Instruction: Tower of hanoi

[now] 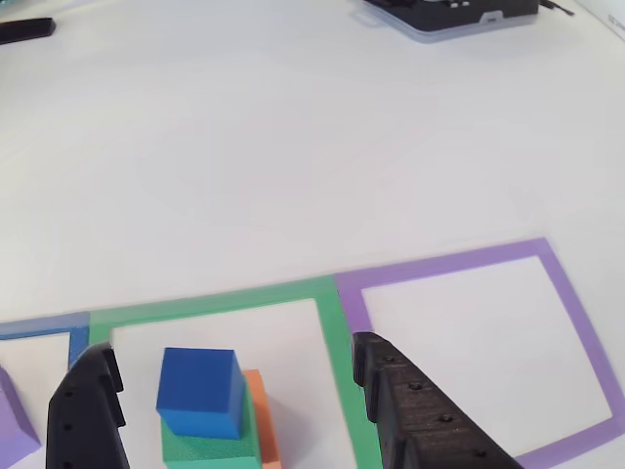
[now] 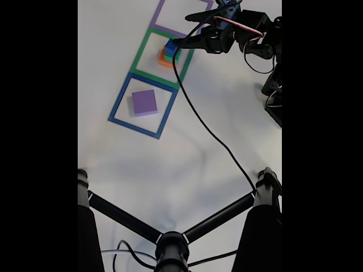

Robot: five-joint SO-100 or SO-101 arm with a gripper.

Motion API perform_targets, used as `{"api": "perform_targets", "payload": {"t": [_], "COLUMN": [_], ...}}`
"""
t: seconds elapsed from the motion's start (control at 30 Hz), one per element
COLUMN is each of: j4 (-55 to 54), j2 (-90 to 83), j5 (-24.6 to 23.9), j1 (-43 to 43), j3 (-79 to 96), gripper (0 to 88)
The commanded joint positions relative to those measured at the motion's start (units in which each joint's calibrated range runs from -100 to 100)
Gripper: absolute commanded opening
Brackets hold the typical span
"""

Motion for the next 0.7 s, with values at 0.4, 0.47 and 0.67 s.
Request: {"api": "perform_targets", "payload": {"t": [0.4,0.47,0.67], "j4": [-25.8,-27.8,-34.6], "j2": [17.5,20.0,28.7], "j5": [0.8,0.8,0.8], "j1": [-2.4,-2.7,-3.8], "j3": [4.7,4.6,2.2], "gripper": [29.1,28.9,28.6]}}
